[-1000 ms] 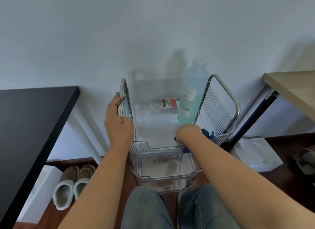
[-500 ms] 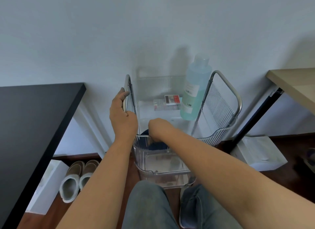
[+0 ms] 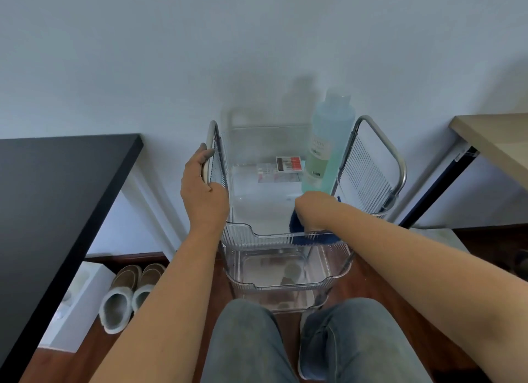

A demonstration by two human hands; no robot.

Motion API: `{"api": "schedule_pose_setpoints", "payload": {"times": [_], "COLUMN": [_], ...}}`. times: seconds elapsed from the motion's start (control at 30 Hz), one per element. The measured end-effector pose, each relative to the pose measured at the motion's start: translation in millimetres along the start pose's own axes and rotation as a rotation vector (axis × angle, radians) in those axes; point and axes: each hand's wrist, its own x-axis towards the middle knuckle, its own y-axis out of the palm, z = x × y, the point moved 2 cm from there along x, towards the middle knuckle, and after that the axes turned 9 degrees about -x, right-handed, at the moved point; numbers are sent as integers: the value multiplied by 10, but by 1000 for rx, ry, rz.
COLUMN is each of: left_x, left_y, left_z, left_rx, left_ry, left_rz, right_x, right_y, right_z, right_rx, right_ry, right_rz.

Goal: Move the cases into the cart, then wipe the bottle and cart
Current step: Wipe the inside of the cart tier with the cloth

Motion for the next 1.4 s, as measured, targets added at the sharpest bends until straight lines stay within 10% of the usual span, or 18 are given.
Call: {"api": "schedule_pose_setpoints", "payload": {"times": [0.4,0.93,1.4], "left_x": [-1,-3,-16], "left_y": [5,19,-4], "left_z": [5,-42,-11], "left_rx": [-15,-41,-30], "left_ry": [-6,-60,-32], "left_rz": [-11,-37,-23], "right_x": [414,1142,447], "right_y": [-272,-524,-229], "right_z": [907,909,873], "right_rx": [136,294,182], "right_ry": [-293,-1,-456], "right_rz": [-241,-211,-35]}}
